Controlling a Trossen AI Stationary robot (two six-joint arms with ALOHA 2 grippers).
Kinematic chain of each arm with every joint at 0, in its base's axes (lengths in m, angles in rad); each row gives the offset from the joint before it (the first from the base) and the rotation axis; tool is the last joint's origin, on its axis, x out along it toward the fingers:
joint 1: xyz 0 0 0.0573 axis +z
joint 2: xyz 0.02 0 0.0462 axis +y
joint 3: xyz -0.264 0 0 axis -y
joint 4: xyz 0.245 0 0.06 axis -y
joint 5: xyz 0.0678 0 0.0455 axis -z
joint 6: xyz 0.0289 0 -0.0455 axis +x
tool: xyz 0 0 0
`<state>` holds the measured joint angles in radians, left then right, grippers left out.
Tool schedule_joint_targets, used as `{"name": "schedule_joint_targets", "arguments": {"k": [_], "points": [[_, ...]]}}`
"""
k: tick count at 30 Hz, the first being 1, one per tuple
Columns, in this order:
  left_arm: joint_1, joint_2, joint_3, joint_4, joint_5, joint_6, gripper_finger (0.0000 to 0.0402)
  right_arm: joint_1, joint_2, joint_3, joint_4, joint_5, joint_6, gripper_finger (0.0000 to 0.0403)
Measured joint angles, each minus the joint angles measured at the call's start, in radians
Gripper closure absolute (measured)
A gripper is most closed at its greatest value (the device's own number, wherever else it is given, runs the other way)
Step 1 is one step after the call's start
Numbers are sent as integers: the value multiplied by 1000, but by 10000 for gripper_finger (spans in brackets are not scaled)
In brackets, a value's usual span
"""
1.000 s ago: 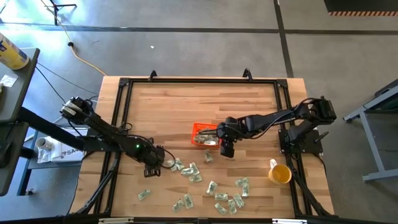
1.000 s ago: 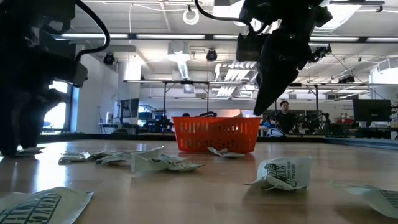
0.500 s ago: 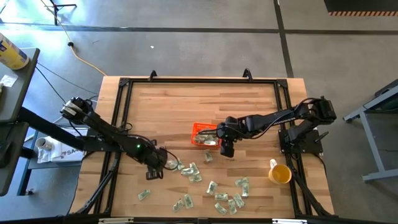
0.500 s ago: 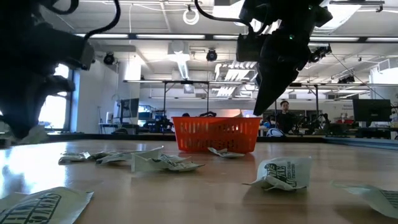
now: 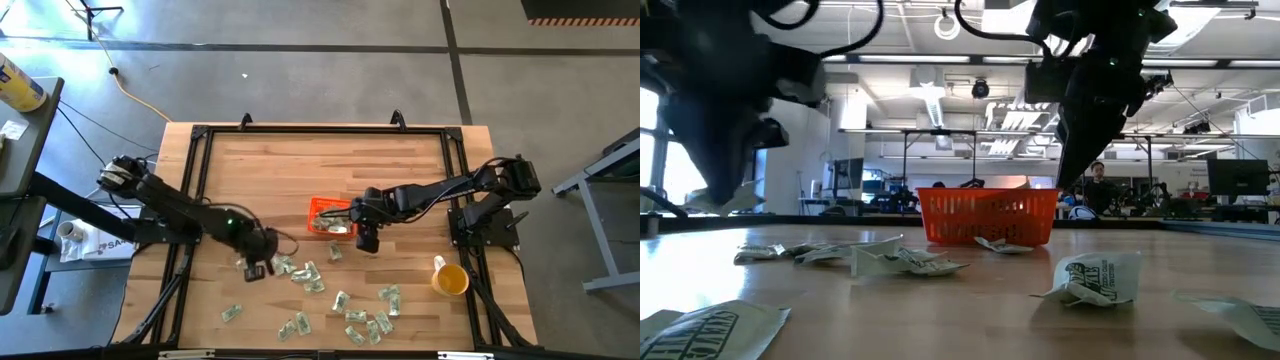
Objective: Pick and place Stevia / Truvia into bins
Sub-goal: Put the light green stevia packet into the orange bin
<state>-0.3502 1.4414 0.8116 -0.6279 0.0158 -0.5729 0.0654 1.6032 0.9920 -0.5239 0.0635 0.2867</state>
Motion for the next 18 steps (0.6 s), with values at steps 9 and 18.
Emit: {"name": "schedule_joint_targets", "arguments": {"k": [9, 18], "points": [[231, 0, 0, 23, 107, -115, 275, 0, 0, 0, -13, -11, 0, 246], [366, -1, 0, 39, 237, -107, 225, 1, 0, 0, -21, -12, 1, 249]]}}
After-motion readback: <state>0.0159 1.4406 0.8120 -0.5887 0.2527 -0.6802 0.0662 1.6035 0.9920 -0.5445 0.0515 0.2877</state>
